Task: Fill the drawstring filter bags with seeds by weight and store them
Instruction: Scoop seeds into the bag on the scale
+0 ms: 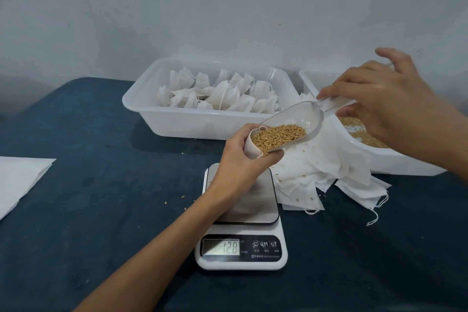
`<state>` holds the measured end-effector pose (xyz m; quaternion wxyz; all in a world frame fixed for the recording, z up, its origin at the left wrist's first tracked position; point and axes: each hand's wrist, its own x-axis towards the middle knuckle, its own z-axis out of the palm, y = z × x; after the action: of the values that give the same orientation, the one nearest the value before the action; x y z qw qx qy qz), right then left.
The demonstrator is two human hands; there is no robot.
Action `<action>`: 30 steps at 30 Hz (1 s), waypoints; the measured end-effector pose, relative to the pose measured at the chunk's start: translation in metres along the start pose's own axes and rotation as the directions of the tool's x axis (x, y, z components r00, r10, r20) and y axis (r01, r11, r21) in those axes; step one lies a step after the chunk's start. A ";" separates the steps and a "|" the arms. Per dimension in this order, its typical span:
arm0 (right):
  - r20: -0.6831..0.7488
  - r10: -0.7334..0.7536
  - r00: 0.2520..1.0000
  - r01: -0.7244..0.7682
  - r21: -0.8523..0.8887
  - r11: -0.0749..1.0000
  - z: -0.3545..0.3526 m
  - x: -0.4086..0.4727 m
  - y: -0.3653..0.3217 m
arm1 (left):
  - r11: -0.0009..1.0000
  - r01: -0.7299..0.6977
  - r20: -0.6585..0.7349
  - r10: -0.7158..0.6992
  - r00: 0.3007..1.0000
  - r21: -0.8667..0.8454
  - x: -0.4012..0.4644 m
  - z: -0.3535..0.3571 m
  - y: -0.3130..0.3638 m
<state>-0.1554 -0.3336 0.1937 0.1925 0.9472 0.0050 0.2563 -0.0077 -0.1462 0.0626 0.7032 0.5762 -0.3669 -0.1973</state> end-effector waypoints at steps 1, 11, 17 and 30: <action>-0.002 -0.001 1.000 0.001 -0.002 1.000 0.000 0.000 0.000 | 1.000 -0.001 0.000 0.001 1.000 0.001 0.000 0.000 0.000; 0.012 0.008 1.000 -0.009 0.018 1.000 0.002 -0.001 -0.001 | 1.000 0.018 -0.003 -0.018 1.000 0.005 0.000 0.000 0.002; 0.041 0.043 0.998 -0.046 0.069 0.997 0.003 -0.003 -0.003 | 0.999 0.038 0.009 -0.038 0.999 -0.005 0.001 -0.001 0.003; 0.036 0.040 0.999 -0.042 0.056 0.998 0.001 -0.001 -0.002 | 0.999 0.036 0.004 -0.036 0.999 0.011 -0.001 -0.001 0.007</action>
<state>-0.1554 -0.3320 0.1914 0.1601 0.9566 -0.0103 0.2432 -0.0082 -0.1435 0.0686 0.6954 0.5863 -0.3591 -0.2092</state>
